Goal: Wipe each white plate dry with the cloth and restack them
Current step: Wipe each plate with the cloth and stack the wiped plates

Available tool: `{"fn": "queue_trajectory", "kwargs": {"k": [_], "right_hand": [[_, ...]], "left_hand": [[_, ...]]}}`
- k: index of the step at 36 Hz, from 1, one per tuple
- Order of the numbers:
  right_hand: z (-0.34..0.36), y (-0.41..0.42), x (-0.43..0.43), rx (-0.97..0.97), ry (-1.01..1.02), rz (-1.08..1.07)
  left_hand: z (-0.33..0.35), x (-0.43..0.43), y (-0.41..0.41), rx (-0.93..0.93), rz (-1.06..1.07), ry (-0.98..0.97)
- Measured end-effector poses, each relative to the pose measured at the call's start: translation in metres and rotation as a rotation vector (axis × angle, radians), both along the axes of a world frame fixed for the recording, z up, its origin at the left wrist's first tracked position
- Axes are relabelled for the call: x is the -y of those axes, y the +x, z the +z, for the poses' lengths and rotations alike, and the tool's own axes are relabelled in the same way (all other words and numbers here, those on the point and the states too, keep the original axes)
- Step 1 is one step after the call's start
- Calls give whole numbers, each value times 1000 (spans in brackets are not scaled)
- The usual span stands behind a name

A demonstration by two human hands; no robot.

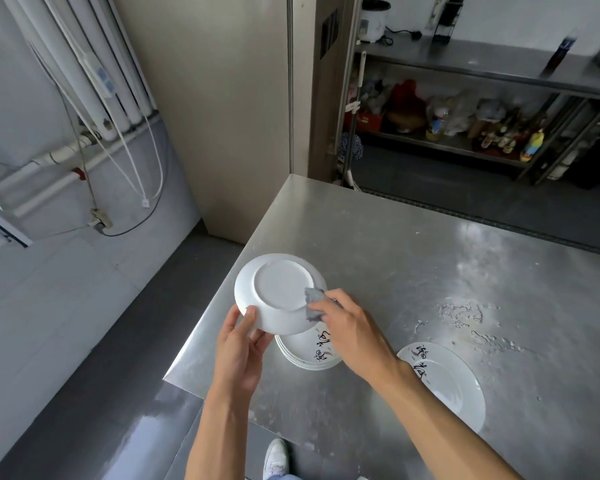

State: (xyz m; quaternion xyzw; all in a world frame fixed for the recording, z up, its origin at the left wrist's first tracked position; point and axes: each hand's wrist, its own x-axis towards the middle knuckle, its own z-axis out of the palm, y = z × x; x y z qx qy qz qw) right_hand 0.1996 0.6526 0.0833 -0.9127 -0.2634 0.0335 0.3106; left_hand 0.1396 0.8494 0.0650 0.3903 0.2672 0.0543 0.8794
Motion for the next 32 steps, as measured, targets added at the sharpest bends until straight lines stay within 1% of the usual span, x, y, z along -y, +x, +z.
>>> {"fn": "queue_trajectory", "kwargs": {"k": [3, 4, 6, 8, 12, 17, 23, 32], "right_hand": [[0, 4, 4, -65, 47, -109], [0, 5, 6, -39, 56, -138], [1, 8, 8, 58, 18, -174], [3, 12, 7, 116, -15, -222], [6, 18, 2, 129, -50, -241], [8, 24, -2, 94, -46, -273], [17, 26, -9, 98, 29, -230], [22, 20, -30, 138, 113, -53]], "left_hand": [[-1, -4, -3, 17, -57, 0], [-1, -4, -4, 25, -78, 9], [0, -3, -5, 39, -118, 33], [2, 0, -6, 44, -149, 52], [5, 5, -7, 49, -222, 109], [14, 12, -9, 53, -320, 238], [20, 14, -10, 57, -376, 319], [31, 18, -5, 78, -365, 420]]}}
